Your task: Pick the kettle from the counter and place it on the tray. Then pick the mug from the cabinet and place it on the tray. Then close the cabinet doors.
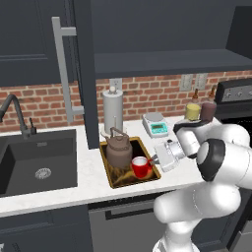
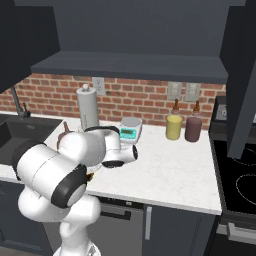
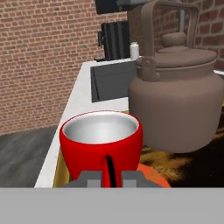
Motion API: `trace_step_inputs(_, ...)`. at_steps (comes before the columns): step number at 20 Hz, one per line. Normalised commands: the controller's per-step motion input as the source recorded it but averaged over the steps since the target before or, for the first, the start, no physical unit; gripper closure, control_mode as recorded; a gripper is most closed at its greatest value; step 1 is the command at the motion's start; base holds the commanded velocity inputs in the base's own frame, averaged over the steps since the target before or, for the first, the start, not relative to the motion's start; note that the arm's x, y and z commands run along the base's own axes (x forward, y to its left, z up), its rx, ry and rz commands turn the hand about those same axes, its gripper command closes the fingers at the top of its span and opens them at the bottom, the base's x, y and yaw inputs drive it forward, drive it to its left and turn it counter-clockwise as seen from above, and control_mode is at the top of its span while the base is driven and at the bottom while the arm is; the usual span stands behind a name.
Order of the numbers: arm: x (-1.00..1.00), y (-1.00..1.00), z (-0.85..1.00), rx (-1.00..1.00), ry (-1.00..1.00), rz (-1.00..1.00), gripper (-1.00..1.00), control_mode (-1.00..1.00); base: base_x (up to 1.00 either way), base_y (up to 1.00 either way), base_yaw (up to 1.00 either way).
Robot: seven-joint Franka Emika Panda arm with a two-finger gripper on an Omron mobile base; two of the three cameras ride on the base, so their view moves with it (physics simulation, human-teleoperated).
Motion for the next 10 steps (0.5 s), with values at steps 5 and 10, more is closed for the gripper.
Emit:
trace_step_inputs(5,-0.01,0.10,0.00,-0.06,-0.05,0.00,-1.00,-1.00,0.00,0.00,0.00)
trace_step_inputs(10,0.01,0.02,0.00,-0.06,0.00,0.00,-1.00,-1.00,0.00,0.00,0.00)
